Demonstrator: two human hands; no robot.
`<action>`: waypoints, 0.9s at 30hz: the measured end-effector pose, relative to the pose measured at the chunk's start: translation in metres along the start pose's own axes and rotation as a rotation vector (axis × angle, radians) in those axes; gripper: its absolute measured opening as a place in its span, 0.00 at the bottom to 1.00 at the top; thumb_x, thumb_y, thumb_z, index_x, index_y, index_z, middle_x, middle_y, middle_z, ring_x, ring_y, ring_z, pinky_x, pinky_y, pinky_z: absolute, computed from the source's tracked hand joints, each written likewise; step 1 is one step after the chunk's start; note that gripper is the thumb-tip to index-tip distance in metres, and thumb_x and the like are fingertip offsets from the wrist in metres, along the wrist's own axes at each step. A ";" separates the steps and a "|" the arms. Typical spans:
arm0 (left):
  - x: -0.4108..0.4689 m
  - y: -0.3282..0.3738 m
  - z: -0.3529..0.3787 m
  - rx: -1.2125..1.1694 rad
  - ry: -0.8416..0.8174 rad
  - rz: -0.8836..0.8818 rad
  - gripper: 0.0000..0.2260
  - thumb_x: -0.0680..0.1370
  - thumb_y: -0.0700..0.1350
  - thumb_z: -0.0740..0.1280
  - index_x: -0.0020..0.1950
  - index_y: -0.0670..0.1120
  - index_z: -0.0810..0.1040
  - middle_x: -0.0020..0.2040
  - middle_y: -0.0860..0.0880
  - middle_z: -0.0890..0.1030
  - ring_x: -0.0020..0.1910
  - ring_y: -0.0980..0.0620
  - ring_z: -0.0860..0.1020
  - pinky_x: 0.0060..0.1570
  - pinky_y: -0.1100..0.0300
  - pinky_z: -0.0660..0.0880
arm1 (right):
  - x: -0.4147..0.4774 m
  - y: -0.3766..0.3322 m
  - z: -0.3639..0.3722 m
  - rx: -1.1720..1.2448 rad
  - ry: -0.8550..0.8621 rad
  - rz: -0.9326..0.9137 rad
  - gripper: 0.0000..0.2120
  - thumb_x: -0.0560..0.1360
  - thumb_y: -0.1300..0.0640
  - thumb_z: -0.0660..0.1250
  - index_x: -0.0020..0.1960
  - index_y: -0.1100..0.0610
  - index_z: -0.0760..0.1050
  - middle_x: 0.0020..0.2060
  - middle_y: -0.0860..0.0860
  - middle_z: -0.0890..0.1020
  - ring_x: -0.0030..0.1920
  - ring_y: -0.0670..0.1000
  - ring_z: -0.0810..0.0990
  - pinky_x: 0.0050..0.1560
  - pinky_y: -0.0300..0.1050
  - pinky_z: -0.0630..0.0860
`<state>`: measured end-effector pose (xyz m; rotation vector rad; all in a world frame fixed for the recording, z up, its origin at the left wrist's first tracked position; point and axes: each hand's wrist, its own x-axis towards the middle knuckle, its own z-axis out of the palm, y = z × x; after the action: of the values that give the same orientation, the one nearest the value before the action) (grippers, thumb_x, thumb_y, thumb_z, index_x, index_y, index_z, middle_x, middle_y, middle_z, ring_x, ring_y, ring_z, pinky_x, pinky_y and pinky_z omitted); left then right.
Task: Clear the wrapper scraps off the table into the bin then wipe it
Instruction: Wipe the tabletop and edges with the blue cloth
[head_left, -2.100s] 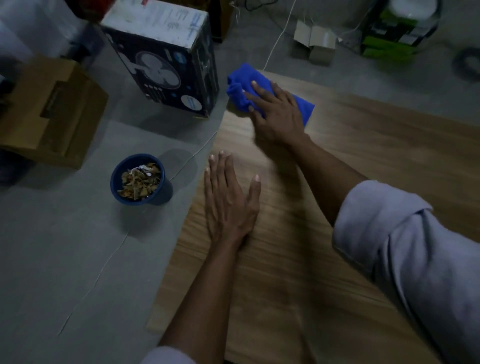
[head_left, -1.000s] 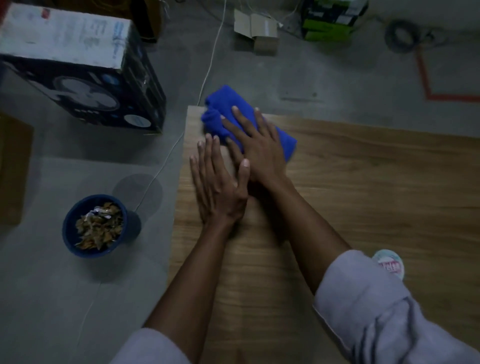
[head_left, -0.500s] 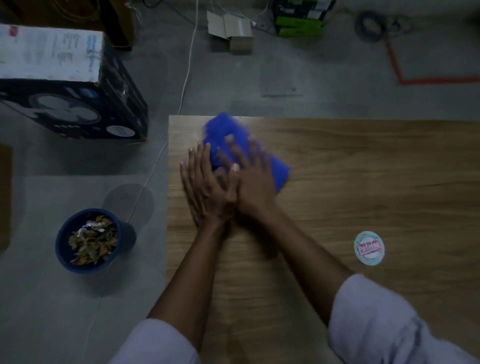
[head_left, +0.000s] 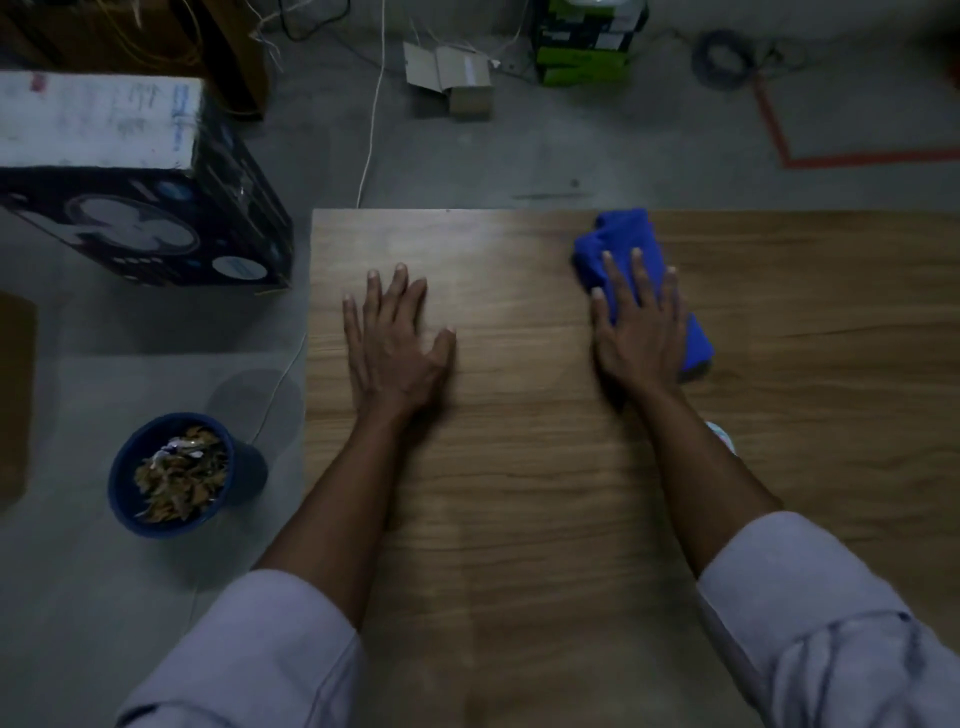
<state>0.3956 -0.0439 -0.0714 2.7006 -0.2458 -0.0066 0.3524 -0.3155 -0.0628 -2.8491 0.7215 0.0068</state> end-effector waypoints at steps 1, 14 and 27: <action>-0.006 0.000 -0.001 0.039 -0.021 0.015 0.34 0.78 0.63 0.54 0.82 0.52 0.59 0.84 0.52 0.54 0.83 0.50 0.46 0.80 0.43 0.42 | -0.005 0.004 -0.001 0.015 0.009 0.077 0.27 0.84 0.38 0.48 0.82 0.37 0.52 0.82 0.43 0.53 0.82 0.60 0.50 0.80 0.60 0.50; -0.100 0.001 -0.009 -0.449 0.164 -0.278 0.35 0.80 0.61 0.61 0.83 0.48 0.55 0.81 0.47 0.62 0.79 0.48 0.62 0.76 0.51 0.60 | -0.141 -0.109 0.046 0.071 -0.041 -0.684 0.27 0.81 0.46 0.57 0.80 0.40 0.62 0.81 0.44 0.58 0.82 0.59 0.52 0.79 0.61 0.49; -0.165 0.041 0.011 0.043 -0.040 -0.114 0.34 0.82 0.65 0.44 0.84 0.49 0.49 0.84 0.49 0.45 0.83 0.52 0.40 0.80 0.51 0.36 | -0.118 0.047 -0.003 0.095 0.030 0.231 0.26 0.84 0.43 0.52 0.82 0.41 0.55 0.83 0.45 0.51 0.82 0.62 0.48 0.79 0.64 0.48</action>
<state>0.2258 -0.0563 -0.0701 2.7559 -0.1049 -0.0898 0.2258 -0.3008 -0.0624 -2.6664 1.0245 -0.0353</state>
